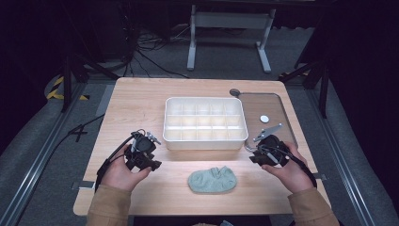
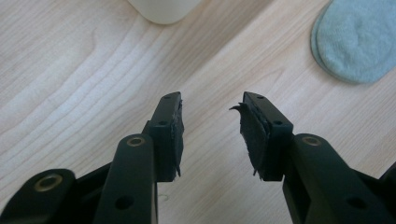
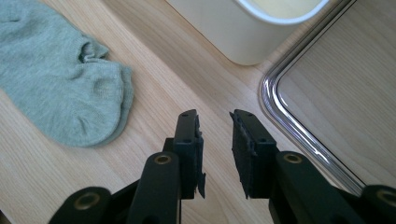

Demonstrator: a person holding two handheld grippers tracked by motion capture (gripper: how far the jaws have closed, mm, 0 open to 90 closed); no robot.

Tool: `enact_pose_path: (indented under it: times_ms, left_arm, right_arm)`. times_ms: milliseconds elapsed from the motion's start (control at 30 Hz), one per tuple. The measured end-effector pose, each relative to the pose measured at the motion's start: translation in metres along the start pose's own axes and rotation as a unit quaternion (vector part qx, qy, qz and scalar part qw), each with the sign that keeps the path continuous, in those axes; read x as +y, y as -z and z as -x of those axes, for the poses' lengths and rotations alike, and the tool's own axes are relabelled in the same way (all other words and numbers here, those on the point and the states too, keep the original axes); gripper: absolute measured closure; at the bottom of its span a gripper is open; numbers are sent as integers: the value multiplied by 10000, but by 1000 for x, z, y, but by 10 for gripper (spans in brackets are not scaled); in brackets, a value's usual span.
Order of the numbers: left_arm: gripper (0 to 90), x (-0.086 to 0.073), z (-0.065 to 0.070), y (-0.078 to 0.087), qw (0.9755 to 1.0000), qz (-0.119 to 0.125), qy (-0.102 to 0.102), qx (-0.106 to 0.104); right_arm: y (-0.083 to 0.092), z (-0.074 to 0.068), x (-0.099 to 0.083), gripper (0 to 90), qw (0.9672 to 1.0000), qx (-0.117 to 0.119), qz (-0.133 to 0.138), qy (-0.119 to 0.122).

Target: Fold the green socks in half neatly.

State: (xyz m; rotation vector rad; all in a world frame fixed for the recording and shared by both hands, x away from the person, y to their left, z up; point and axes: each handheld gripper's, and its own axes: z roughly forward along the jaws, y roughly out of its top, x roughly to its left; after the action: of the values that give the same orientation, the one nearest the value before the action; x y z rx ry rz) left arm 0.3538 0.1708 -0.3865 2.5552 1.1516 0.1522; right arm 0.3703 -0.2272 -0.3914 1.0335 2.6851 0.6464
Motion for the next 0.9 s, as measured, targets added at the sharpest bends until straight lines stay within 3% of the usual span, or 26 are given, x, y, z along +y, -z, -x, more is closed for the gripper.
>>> enact_pose_path:
  times_ms: [100,167,267,333,400,467,500,533,633,767,900]
  left_arm:
    - [634,2,0,4,9996,39,93,-260]
    - [636,3,1,8,9995,82,138,-271]
    - [637,4,5,12,9994,120,82,-304]
    - [615,5,8,14,9987,195,22,-468]
    - [599,7,10,15,9959,296,-62,-854]
    - [604,7,13,16,9907,497,-74,-1266]
    - [611,7,14,16,9893,568,-72,-1343]
    - [613,7,14,15,9891,607,-33,-1344]
    - [639,7,17,16,9921,567,56,-1117]
    - [656,11,23,14,9937,443,-14,-1034]
    - [650,19,35,10,9952,312,-218,-901]
  right_arm:
    - [-1,0,-3,748,9999,-31,76,108]
    - [-2,0,-4,798,9999,-38,50,140]
    - [-2,-2,-3,843,9999,-91,35,86]
    - [-1,-4,-2,852,10000,25,25,14]
    - [-2,-7,0,878,9999,92,25,58]
    - [-2,-11,1,879,9998,170,16,84]
    - [-3,-13,1,879,9996,258,15,89]
    - [-3,-15,2,877,9993,344,1,136]
    - [-4,-20,2,877,9978,642,55,183]
    - [-4,-26,3,860,9975,667,34,239]
    - [-3,-31,2,846,9972,712,52,238]
